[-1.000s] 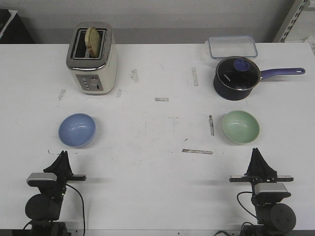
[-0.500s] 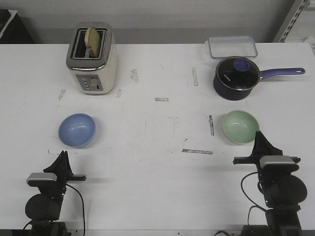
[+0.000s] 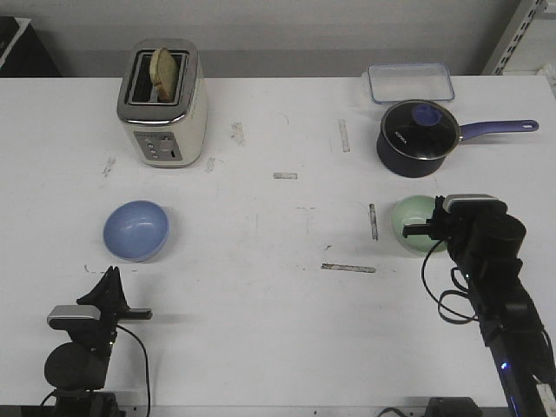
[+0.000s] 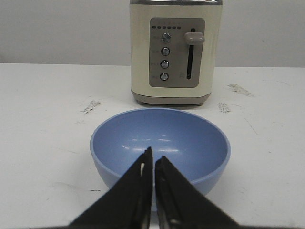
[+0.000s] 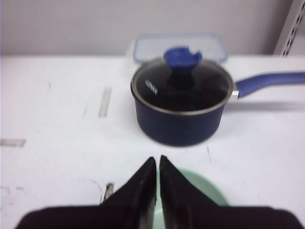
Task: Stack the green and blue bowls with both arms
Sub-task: 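Reach the right gripper forward and grasp the pale green bowl rim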
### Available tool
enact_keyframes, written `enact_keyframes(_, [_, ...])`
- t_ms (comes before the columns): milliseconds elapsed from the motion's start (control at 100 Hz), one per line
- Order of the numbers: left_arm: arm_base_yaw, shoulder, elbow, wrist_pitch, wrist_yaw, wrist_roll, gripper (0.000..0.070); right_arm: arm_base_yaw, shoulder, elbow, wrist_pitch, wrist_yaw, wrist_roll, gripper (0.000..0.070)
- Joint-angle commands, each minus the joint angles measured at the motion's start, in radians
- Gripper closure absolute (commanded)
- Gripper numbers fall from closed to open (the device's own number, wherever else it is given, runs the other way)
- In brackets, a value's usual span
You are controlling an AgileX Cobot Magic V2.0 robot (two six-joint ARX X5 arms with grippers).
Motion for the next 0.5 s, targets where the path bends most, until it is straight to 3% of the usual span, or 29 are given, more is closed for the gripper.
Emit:
enact_keyframes(0, [0.002, -0.002, -0.022, 0.011, -0.003, 0.004, 0.0698, 0.000, 0.060, 0.070, -0.072, -0.004, 0.046, 0.0696])
enact_keyframes(110, [0.002, -0.002, -0.022, 0.011, -0.003, 0.004, 0.0699, -0.013, 0.144, 0.166, -0.200, -0.013, 0.075, 0.0696])
enact_keyframes(240, [0.002, -0.002, -0.022, 0.011, -0.003, 0.004, 0.0698, -0.102, 0.215, 0.249, -0.320, -0.087, 0.142, 0.0695])
enact_keyframes(420, [0.002, -0.002, -0.022, 0.011, -0.003, 0.004, 0.0699, -0.235, 0.256, 0.261, -0.343, -0.243, 0.186, 0.0690])
enact_keyframes(490, [0.002, -0.002, -0.022, 0.011, -0.003, 0.004, 0.0698, -0.282, 0.269, 0.261, -0.362, -0.269, 0.188, 0.0639])
